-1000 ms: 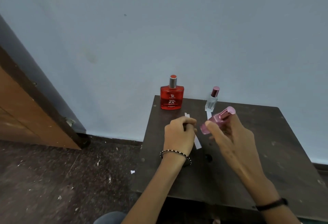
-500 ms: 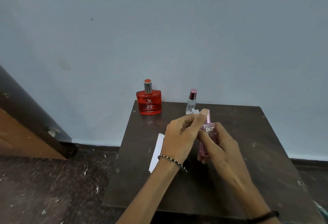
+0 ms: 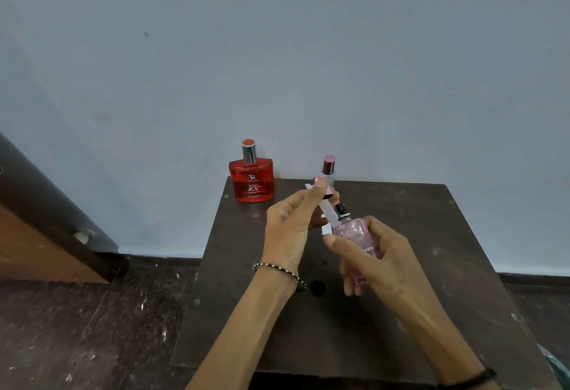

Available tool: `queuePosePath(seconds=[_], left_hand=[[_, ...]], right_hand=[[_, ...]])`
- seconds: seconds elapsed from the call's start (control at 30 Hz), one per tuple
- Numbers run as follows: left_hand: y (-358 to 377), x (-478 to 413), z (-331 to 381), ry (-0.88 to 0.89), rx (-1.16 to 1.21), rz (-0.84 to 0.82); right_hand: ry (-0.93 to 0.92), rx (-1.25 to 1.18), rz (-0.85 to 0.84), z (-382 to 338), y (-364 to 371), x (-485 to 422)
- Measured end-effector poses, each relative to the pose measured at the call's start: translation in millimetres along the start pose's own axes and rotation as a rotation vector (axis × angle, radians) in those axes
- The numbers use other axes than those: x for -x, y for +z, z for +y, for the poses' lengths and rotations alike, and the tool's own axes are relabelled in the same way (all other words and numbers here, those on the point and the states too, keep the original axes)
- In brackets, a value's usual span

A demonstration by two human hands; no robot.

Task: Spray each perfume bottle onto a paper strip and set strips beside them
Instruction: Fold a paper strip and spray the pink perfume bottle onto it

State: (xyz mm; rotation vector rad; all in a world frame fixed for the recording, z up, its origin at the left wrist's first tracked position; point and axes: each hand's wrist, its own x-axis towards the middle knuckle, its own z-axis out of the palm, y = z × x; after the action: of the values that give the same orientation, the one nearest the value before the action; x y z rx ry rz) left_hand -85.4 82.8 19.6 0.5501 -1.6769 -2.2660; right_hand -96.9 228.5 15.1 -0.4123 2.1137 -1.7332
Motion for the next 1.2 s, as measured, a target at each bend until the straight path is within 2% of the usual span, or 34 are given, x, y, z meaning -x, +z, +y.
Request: queuePosePath(seconds=[0.13, 0.33, 0.53, 0.7, 1.03, 1.1, 1.2], left_hand=[[-5.0, -1.5, -0.7, -0.033, 0.026, 0.006], [-5.9, -2.9, -3.5, -0.035, -0.002, 0.000], [-6.0, -5.1, -5.9, 0.017, -0.078, 0.025], [-4.6, -5.6, -4.8, 0.015, -0.089, 0.019], [-3.6, -3.2, -3.7, -0.043, -0.082, -0.074], [-4.1, -2.7, -3.5, -0.051, -0.079, -0.076], [-4.1, -0.3, -3.1, -0.076, -0.060, -0.075]], right_hand=[[0.005, -0.189, -0.066, -6.6, -7.3, 3.1], [-0.062, -0.159, -0.029, -12.3, -9.5, 6.3], [0.074, -0.413, -0.083, -18.8, -21.1, 0.1], [0.061, -0.549, -0.086, -9.6, -28.2, 2.5], [-0.015, -0.296, -0.058, -9.4, -27.3, -2.3], [-0.045, -0.155, -0.073, -6.6, -24.3, 1.1], [-0.158, 0.201, -0.019, 0.7, -19.2, 2.8]])
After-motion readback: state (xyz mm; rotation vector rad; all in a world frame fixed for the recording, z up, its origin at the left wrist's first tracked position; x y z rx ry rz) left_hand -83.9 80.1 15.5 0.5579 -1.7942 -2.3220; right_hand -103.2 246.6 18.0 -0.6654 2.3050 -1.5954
